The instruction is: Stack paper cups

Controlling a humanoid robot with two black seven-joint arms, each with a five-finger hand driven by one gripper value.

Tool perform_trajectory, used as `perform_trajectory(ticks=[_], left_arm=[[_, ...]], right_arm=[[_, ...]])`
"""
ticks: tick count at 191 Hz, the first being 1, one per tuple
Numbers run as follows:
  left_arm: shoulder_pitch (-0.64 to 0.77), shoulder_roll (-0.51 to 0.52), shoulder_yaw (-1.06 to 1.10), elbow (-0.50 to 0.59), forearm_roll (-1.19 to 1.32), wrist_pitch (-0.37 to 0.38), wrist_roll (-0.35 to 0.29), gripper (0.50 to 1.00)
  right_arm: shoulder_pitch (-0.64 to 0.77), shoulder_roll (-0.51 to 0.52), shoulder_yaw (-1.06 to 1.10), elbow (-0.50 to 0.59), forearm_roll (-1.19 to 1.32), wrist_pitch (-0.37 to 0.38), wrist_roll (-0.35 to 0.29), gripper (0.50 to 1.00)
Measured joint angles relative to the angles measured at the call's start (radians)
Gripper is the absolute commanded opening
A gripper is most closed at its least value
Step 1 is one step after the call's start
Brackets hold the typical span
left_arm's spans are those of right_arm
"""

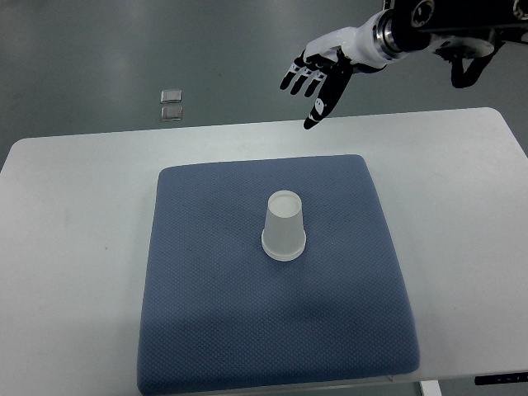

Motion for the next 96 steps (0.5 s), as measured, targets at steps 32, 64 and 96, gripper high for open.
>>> perform_trajectory(ticks=[32, 64, 96], left_arm=[[0.000, 0.000, -0.001, 0.000, 0.000, 0.000, 0.000, 1.000], [0.001, 0.000, -0.002, 0.001, 0.000, 0.000, 0.000, 1.000], [0.001, 0.000, -0.004, 0.003, 0.000, 0.000, 0.000, 1.000]], right_arm=[[-0.247, -0.141, 0.312, -0.071, 0.054, -0.089, 0.057, 0.874], [-0.527, -0.174, 0.615, -0.170, 0.149, -0.156, 0.079, 0.874], [-0.805, -0.127, 0.977, -0.310, 0.212, -0.198, 0.083, 0.881]])
